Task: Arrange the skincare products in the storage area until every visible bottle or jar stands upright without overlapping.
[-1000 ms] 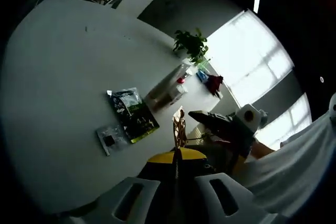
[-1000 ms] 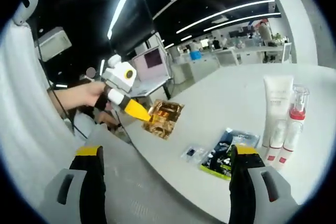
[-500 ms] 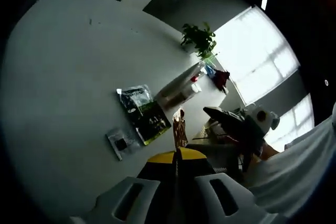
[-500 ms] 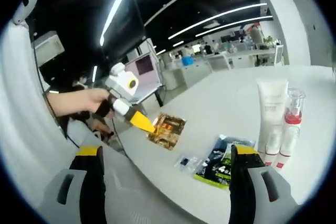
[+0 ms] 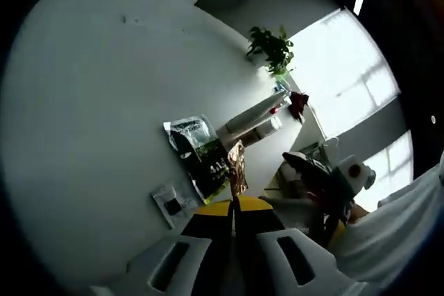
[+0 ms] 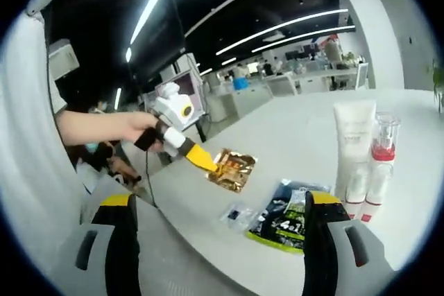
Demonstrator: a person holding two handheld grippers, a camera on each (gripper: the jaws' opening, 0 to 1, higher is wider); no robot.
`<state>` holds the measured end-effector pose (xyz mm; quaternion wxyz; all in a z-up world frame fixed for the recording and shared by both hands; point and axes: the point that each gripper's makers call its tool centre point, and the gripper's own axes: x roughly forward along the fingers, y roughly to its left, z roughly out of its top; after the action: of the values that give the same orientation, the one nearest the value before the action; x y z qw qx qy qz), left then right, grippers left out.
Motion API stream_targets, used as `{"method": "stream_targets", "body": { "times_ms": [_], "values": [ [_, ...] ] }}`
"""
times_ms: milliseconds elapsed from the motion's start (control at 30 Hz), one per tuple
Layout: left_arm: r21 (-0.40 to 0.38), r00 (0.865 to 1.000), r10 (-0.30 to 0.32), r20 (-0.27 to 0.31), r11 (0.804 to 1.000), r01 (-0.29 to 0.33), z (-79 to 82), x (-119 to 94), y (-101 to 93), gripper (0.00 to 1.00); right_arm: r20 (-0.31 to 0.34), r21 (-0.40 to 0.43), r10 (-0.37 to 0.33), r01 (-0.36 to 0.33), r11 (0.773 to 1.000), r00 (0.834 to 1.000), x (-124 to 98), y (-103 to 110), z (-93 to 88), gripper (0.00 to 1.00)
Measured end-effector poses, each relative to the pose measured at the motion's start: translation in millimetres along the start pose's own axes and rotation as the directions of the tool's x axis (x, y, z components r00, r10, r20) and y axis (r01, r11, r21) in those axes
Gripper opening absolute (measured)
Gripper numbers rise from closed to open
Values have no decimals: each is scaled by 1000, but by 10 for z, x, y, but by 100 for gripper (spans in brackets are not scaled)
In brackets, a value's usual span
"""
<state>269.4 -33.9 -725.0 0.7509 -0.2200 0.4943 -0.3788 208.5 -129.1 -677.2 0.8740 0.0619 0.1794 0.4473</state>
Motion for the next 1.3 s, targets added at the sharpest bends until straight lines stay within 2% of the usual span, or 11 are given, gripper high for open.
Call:
{"method": "stream_targets", "body": {
  "times_ms": [100,400,600,833,1300],
  "values": [
    [-24,1000,9,-4,1000,-9,22,60,102,4,-41,-1,5,-5,1000,999,22,-1,-80,100],
    [-80,997,64,-42,995,-67,49,228,481,4,-45,37,-21,22,999,999,9,-73,-109,100],
    [-94,995,81,-57,992,-86,70,352,531,4,-42,59,-30,32,998,999,6,-104,-116,100],
    [-113,991,112,-77,986,-120,121,449,778,4,-45,78,-34,38,996,998,7,-125,-129,99],
    [-141,977,178,-121,971,-194,51,542,880,3,-63,83,-35,40,996,997,16,-129,-166,99]
  ]
}}
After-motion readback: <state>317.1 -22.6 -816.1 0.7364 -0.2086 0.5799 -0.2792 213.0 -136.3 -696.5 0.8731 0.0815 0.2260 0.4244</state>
